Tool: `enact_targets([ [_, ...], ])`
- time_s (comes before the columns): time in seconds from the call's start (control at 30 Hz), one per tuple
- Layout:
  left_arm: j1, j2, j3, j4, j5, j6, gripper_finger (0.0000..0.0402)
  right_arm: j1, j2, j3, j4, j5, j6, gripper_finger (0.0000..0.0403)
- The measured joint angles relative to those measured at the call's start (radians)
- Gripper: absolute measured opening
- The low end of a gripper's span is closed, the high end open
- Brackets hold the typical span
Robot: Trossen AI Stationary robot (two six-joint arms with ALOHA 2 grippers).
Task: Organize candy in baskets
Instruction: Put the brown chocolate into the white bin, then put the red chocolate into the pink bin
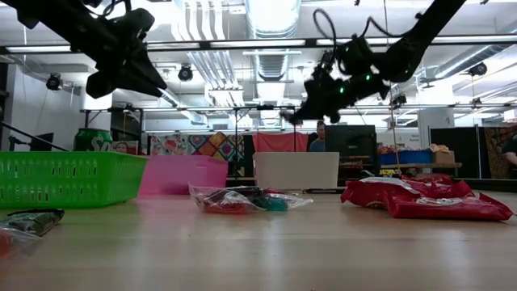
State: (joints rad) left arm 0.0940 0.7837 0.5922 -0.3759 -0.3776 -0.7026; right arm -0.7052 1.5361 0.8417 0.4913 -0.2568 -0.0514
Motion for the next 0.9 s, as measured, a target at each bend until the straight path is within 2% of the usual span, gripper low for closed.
enact_targets([
  [0.23, 0.0, -0.001, 0.0, 0.0, -0.064, 0.048, 0.0076, -0.003, 0.072, 0.007, -0.005, 0.067, -0.105, 0.0021],
  [0.43, -0.002, 0.016, 0.0, 0.001, -0.083, 0.127, 0.0076, 0.0, 0.121, 0.016, -0.03, 0.066, -0.116, 0.0075],
  [0.6, -0.02, 0.037, 0.0, 0.007, -0.048, 0.199, 0.0076, 0.0, 0.121, 0.016, -0.073, 0.074, -0.065, 0.0128],
  [0.7, -0.04, 0.05, 0.0, 0.043, -0.007, 0.214, 0.0076, 0.004, 0.077, 0.018, -0.14, 0.067, 0.032, 0.0152],
  [0.83, -0.101, 0.083, 0.0, 0.129, 0.074, 0.191, 0.0076, 0.034, -0.01, 0.022, -0.218, -0.003, 0.178, 0.0169],
  [0.9, -0.147, 0.103, 0.0, 0.174, 0.084, 0.189, 0.0076, 0.06, -0.048, 0.022, -0.282, -0.041, 0.213, 0.0171],
])
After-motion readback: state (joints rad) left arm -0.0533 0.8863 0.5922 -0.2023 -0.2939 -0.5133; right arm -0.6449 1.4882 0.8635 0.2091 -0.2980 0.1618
